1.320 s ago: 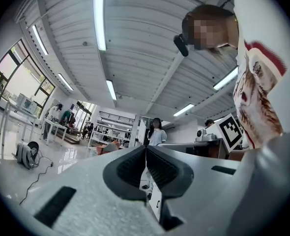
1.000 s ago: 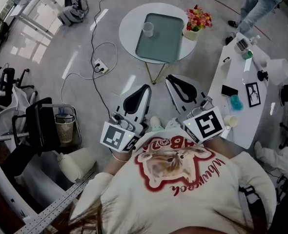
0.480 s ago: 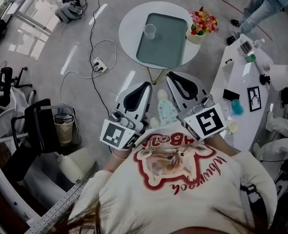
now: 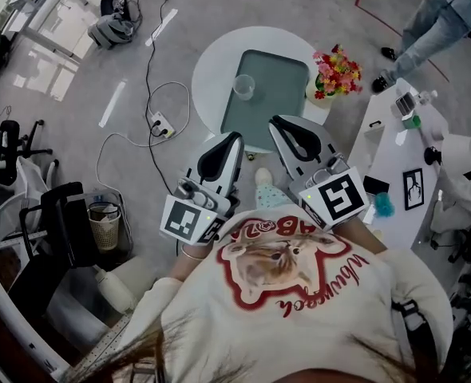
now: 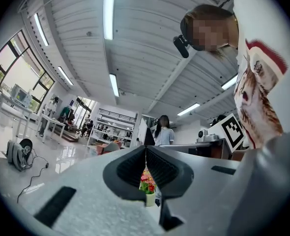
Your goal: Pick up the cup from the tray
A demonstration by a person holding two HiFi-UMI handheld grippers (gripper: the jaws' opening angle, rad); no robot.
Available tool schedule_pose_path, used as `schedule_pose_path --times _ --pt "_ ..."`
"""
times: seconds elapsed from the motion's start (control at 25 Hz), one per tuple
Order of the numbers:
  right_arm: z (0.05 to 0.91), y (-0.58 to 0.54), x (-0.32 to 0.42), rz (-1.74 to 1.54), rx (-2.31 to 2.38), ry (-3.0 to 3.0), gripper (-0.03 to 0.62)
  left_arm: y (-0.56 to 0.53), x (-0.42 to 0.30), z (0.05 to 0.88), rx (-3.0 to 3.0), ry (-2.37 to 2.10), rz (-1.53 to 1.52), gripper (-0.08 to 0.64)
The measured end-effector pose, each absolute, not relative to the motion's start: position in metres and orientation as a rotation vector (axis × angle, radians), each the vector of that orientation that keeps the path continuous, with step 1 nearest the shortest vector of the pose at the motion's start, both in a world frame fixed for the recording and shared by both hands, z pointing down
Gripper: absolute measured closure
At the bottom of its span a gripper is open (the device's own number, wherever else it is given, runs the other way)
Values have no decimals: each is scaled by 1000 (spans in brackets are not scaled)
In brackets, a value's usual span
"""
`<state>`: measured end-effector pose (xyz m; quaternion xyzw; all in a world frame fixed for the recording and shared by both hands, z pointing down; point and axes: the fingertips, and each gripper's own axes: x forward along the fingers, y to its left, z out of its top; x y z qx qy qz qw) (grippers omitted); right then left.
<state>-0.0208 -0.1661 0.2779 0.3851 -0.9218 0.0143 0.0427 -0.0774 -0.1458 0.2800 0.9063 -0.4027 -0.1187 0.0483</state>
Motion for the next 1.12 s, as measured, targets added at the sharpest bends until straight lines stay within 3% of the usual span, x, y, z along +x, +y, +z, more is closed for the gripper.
schedule_pose_path --times 0.4,1.12 --pt "276 -241 -19 61 1087 -2864 552 -223 -69 275 2739 -1294 -365 545" --pt "278 -275 -35 91 1076 -2887 551 -264 -85 278 2712 -1273 -353 545"
